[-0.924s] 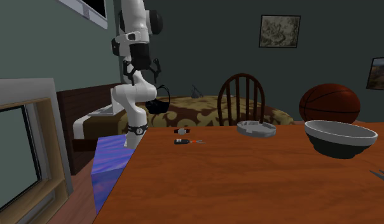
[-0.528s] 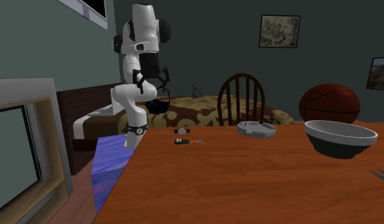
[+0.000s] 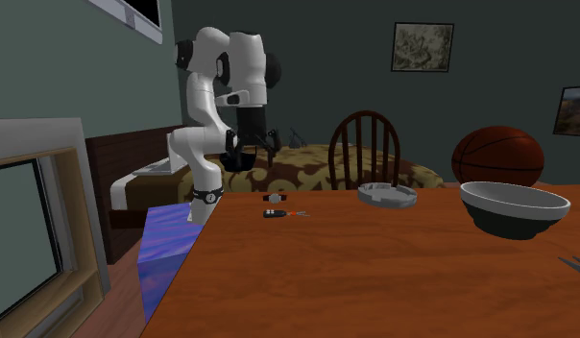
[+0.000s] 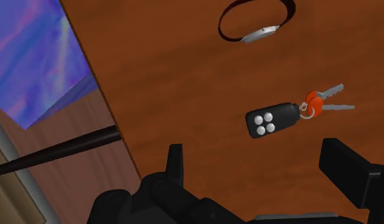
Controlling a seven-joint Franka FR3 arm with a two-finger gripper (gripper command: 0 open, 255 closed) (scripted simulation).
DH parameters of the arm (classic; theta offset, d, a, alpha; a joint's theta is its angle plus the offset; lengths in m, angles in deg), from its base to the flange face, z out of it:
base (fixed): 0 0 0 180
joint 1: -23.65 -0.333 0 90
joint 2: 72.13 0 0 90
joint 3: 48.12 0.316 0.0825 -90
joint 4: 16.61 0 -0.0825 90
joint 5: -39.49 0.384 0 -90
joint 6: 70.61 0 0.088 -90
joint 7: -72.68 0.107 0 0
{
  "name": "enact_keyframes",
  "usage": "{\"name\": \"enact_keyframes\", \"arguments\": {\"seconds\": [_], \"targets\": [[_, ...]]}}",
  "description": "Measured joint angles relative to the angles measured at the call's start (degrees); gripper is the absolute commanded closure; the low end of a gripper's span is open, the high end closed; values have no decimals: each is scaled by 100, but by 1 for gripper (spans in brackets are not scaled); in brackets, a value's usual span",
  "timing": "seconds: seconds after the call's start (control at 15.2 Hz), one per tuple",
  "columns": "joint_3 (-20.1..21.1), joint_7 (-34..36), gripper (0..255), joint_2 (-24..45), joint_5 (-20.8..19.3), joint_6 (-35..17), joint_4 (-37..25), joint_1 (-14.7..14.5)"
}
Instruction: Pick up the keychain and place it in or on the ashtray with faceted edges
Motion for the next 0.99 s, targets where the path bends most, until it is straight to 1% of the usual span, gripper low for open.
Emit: {"name": "enact_keyframes", "arguments": {"seconds": [0.26,0.46,0.66,0.99], "targets": [[430,1116,0,799,-82,-656,-125,187],[697,1966,0,1525,-298,-1090,-378,338],[768,2225,0,1801,-391,-1357,-375,370],[802,2314,0,2069,-485,-1752,-235,390]]}}
